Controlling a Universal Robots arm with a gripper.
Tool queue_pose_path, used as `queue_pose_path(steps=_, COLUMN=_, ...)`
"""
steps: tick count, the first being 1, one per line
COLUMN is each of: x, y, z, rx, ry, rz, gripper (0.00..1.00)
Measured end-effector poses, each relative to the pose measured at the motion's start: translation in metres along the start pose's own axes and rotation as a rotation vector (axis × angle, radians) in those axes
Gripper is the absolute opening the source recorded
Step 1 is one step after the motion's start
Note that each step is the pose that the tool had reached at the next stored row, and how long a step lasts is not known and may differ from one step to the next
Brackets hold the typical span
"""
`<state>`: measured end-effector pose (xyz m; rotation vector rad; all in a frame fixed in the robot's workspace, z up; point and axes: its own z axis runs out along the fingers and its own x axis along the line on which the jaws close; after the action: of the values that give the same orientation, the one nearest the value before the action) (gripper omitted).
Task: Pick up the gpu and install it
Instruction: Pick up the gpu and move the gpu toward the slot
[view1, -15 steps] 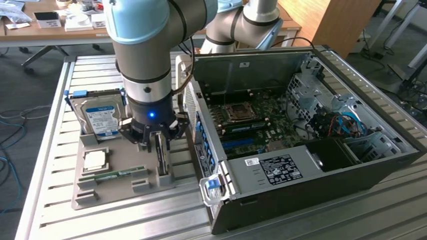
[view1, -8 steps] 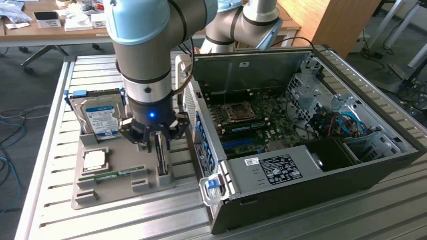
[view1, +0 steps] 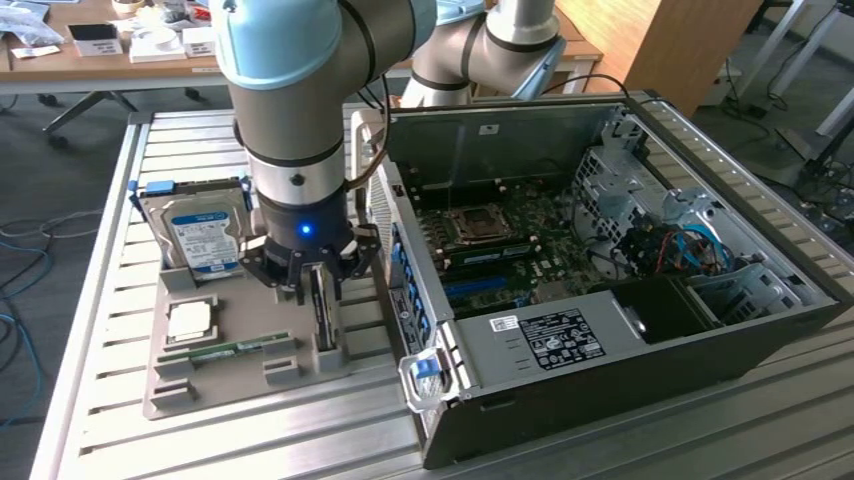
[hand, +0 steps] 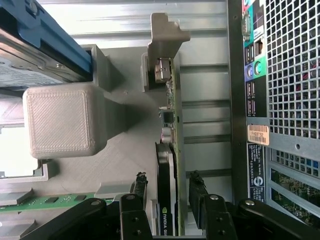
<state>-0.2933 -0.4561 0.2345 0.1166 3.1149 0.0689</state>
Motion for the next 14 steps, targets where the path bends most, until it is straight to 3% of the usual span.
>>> queue_pose_path(steps=14, x=0.0001, y=0.0003, z=0.0017, rx=0.0000, ry=0.0000, rz=0.000, gripper=0.47)
